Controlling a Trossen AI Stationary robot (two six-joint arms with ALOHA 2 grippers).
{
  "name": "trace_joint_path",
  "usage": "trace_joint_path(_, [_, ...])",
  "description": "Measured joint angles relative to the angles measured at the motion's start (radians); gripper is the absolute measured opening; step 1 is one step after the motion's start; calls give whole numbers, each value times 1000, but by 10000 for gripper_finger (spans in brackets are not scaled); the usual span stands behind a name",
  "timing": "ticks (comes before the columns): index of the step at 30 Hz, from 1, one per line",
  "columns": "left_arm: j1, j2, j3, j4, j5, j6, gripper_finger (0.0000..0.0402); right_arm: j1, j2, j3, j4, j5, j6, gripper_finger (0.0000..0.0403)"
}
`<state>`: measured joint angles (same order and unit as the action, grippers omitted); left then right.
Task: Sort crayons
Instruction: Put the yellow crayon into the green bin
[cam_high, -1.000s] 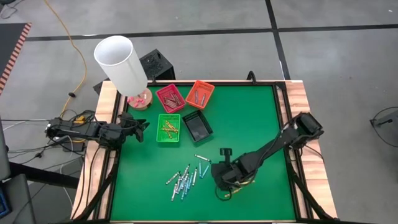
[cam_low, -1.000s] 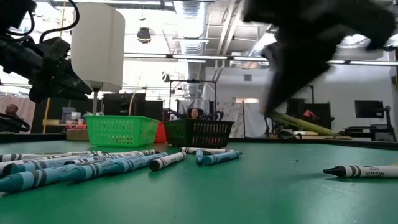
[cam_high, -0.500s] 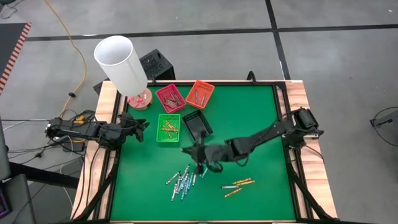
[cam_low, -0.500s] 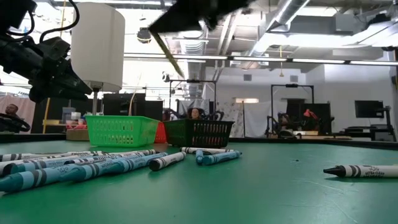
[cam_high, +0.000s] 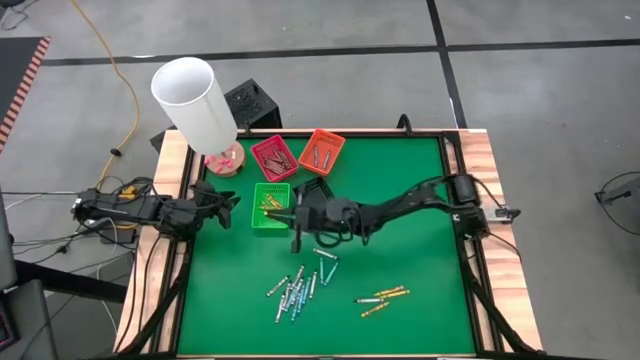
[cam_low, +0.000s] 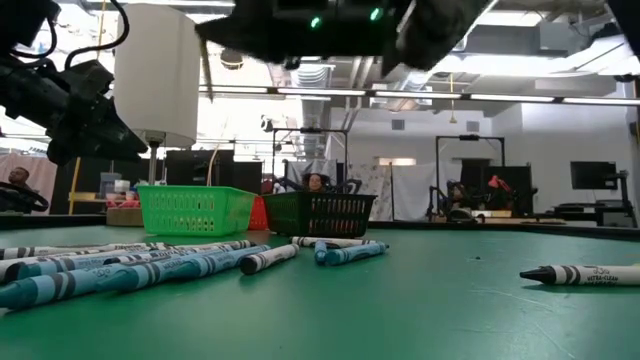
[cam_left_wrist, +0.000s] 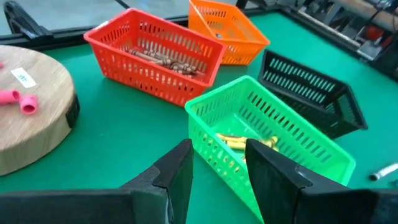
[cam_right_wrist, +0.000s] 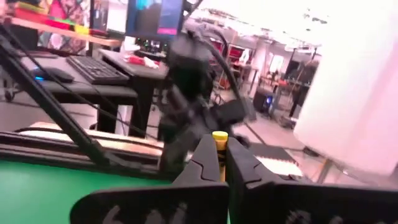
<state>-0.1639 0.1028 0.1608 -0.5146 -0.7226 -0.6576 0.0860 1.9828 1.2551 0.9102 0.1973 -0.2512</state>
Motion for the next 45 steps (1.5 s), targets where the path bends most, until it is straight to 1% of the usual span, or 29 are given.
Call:
trace_joint_path(4, [0,9,0,-1,2,-1,137,-43,89,8,107,-22,78,1])
trace_joint_path(7, [0,15,0,-2,5,-4,137,-65,120,11,146,-22,99,1])
trace_joint_path(10, [0,15,0,-2,6,-4,137,-77,120,12,142,-30,117,1])
trace_joint_path(14, [0,15,0,-1,-1,-4,137,-95,120,12,140,-72,121,1])
trace_joint_path(17, [0,15,0,1,0,-9,137,-104,120,12,134,-76,124,1])
trace_joint_path(21, [0,15,0,1,3,-17,137,-119,120,12,108,-122,144,1])
trace_joint_path(27, [0,15,0,2,-5,-19,137,-142,120,12,112,-131,156,1])
trace_joint_path(31, [0,15,0,2,-8,-19,137,-157,138,15,125,-169,183,1])
trace_joint_path(34, [0,15,0,3,-8,-19,137,-161,168,21,125,-172,184,1])
trace_joint_path(45, [0,15,0,3,-7,-19,137,-168,166,29,105,-172,167,1])
